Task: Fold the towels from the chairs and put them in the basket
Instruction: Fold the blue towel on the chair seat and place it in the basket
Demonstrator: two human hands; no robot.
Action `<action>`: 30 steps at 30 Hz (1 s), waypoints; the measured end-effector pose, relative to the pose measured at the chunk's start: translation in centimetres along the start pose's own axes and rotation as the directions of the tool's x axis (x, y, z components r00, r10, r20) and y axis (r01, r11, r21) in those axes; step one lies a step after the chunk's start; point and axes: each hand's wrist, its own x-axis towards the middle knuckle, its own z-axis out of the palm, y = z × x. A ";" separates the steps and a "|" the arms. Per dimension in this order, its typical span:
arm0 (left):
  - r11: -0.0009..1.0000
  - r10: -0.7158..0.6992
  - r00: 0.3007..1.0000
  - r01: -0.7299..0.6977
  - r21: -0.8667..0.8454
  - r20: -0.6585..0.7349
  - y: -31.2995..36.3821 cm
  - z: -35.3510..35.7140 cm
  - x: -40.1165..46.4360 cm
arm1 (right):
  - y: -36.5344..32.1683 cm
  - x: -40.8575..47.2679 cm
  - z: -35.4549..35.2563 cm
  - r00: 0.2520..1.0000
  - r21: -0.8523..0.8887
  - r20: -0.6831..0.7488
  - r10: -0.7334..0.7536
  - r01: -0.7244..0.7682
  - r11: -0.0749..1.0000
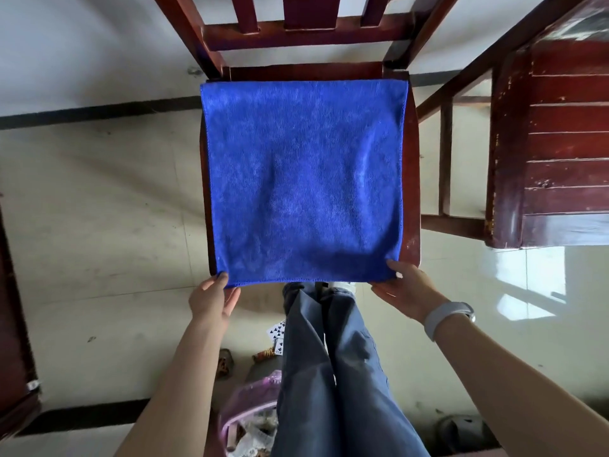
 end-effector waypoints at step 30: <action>0.970 0.233 0.972 -0.228 -0.085 0.045 3.5 -2.5 -5.7 | -2.9 -4.2 -2.2 0.935 -0.160 -0.034 -0.354 0.344 0.925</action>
